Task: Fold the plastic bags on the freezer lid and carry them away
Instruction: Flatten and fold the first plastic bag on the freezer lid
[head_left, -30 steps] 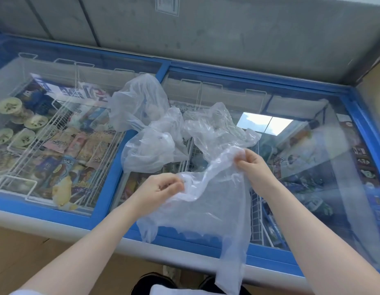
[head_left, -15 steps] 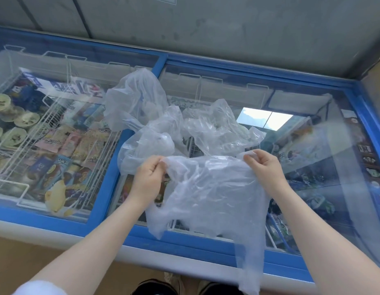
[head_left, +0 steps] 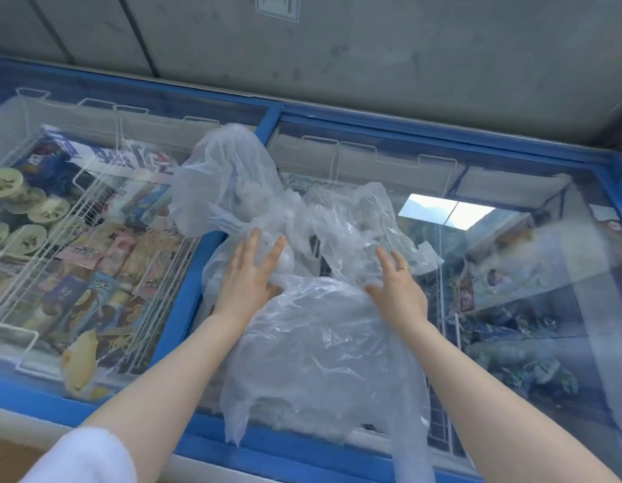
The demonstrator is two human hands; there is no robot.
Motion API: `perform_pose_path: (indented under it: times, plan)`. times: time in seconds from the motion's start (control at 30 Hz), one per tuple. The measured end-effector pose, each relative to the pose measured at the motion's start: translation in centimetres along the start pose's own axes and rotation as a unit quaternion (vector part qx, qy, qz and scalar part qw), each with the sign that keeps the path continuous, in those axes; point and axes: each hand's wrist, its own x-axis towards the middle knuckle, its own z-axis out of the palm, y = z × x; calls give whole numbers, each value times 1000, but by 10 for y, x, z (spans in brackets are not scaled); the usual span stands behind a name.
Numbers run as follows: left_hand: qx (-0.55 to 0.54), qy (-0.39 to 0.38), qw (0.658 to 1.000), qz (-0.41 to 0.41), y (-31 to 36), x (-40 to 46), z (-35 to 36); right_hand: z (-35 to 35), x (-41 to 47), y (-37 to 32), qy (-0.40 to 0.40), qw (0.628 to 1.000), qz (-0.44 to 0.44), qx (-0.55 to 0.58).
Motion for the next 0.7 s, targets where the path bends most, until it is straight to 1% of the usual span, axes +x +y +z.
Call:
perform_pose_path:
  times: [0.1, 0.13, 0.23, 0.27, 0.3, 0.33, 0.37, 0.4, 0.43, 0.47, 0.5, 0.53, 0.57, 0.6, 0.63, 0.67, 0.7]
  plan:
    - [-29, -8, 1000, 9, 0, 39, -6, -6, 26, -7, 18, 999, -7, 47]
    - [-38, -23, 999, 13, -1, 53, -8, -10, 32, -8, 37, 997, -18, 70]
    - [-63, -100, 992, 31, -7, 77, -21, -30, 29, -8, 117, 980, -49, 153]
    - [-85, -103, 991, 28, -7, 76, -30, -37, 22, -5, 146, 974, -72, 158]
    - [-120, -78, 989, 22, -7, 71, -40, -44, 14, -1, 171, 969, -92, 154]
    - [-172, -32, 984, 24, -2, 63, -52, -50, 5, 4, 180, 965, -102, 159]
    - [-236, 18, 971, 40, 6, 52, -62, -56, -3, 10, 160, 964, -106, 186]
    - [-293, 48, 952, 73, 19, 39, -71, -61, -12, 14, 118, 959, -105, 235]
    - [-326, 43, 938, 113, 35, 25, -77, -67, -20, 15, 61, 946, -108, 300]
    - [-328, 1, 933, 149, 52, 14, -80, -72, -27, 14, 14, 927, -113, 359]
    - [-305, -66, 935, 167, 67, 6, -80, -76, -32, 10, -11, 911, -121, 395]
    - [-247, -142, 944, 165, 80, 1, -78, -78, -36, 7, -15, 901, -127, 414]
    - [-169, -199, 953, 153, 88, -3, -74, -79, -38, 4, -6, 895, -123, 429]
    - [-96, -228, 958, 143, 94, -8, -71, -79, -39, 3, 11, 891, -113, 440]
    - [-53, -228, 963, 134, 95, -14, -67, -78, -38, 4, 26, 894, -100, 437]
    - [-61, -205, 969, 125, 96, -21, -64, -78, -37, 7, 30, 910, -88, 404]
    - [-100, -158, 975, 122, 95, -30, -58, -79, -35, 11, 26, 938, -81, 336]
